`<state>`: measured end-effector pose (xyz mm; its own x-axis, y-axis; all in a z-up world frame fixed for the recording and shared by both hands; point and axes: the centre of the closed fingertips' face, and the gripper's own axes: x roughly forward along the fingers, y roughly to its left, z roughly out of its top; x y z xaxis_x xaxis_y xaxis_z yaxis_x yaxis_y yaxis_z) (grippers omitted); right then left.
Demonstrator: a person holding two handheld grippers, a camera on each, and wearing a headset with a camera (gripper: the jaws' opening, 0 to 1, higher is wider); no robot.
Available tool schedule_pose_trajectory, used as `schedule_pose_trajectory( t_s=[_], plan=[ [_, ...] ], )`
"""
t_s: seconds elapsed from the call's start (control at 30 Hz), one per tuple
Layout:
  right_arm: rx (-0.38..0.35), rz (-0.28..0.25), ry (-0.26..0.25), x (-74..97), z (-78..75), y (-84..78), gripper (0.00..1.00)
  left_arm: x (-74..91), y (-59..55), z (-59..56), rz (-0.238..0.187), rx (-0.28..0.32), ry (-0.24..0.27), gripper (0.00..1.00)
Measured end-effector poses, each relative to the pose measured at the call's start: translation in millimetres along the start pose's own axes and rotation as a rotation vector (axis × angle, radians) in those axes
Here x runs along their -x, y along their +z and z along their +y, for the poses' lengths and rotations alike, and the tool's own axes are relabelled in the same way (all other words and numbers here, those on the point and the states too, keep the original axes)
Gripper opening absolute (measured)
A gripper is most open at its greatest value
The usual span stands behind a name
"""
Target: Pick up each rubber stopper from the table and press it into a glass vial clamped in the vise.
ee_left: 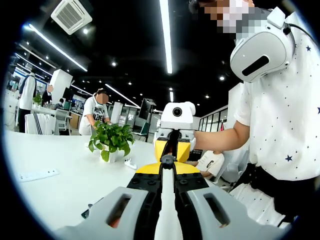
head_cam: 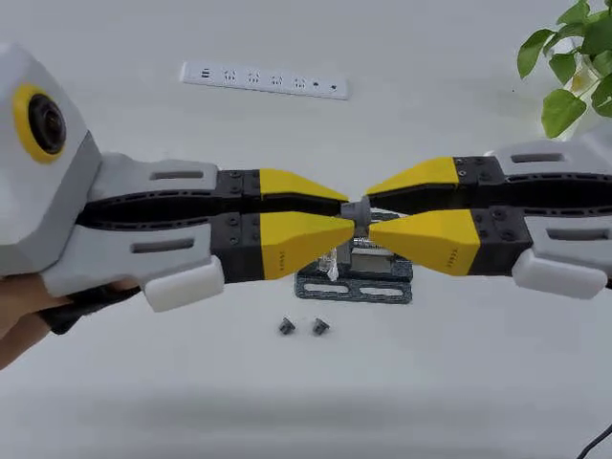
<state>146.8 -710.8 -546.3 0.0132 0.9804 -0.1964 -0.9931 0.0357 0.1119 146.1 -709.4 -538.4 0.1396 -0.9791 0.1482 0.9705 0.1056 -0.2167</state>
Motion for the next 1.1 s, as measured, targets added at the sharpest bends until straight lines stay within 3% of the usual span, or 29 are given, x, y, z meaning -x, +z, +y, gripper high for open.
schedule_pose_trajectory(
  t_s=[0.4, 0.6, 0.77, 0.83, 0.87, 1.0, 1.1],
  plan=[
    [-0.026, 0.048, 0.001, -1.4, -12.6, -4.3, 0.06, 8.9, -10.6, 12.0, 0.035, -0.029, 0.036, 0.05],
    [-0.039, 0.117, -0.056, 5.4, -36.2, -13.1, 0.06, 18.0, -23.9, 23.7, 0.088, -0.056, 0.09, 0.1],
    [-0.041, 0.258, -0.115, 6.4, -59.7, -33.6, 0.06, 25.0, -44.8, 36.1, 0.177, -0.087, 0.139, 0.2],
    [-0.043, 0.3, -0.114, 5.3, -66.5, -39.8, 0.06, 26.3, -49.5, 40.0, 0.188, -0.1, 0.152, 0.23],
    [-0.041, 0.336, -0.126, 5.3, -73.9, -45.1, 0.06, 28.5, -55.6, 43.4, 0.216, -0.113, 0.166, 0.26],
    [-0.04, 0.443, -0.144, 2.1, -91.3, -61.8, 0.06, 31.5, -69.8, 51.1, 0.262, -0.143, 0.195, 0.38],
    [0.007, 0.56, -0.15, -0.2, -105.4, -78.6, 0.06, 35.2, -81.9, 57.6, 0.296, -0.152, 0.215, 0.48]
  ],
)
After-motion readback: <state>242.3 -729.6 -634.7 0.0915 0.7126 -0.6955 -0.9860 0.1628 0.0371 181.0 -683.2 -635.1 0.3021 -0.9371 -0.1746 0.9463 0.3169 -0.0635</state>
